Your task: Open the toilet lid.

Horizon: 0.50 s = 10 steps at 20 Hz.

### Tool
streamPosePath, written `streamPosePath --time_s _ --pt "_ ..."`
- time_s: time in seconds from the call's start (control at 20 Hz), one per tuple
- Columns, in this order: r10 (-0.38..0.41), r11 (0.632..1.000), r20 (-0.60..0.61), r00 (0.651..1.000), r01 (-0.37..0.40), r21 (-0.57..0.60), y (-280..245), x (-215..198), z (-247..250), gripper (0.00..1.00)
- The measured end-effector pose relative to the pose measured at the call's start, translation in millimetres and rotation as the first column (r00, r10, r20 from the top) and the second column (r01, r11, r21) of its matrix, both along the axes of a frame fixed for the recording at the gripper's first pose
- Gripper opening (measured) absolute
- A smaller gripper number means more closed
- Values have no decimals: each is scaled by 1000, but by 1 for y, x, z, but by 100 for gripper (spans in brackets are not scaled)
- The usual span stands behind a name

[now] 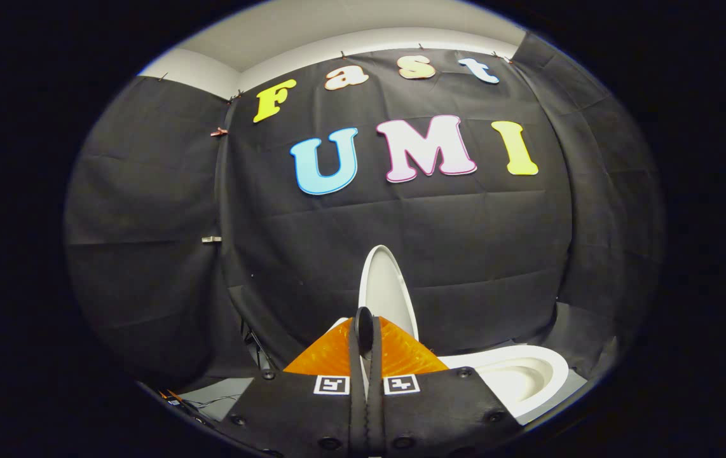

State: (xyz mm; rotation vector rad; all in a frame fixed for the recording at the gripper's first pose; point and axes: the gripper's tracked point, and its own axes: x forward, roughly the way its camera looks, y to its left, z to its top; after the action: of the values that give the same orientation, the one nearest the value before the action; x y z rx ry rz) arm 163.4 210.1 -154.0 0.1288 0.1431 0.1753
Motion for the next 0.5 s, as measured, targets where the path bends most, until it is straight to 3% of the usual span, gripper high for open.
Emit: streamPosePath --time_s 0.5 --pt "63 998 -19 998 -64 -29 35 2 -6 5"
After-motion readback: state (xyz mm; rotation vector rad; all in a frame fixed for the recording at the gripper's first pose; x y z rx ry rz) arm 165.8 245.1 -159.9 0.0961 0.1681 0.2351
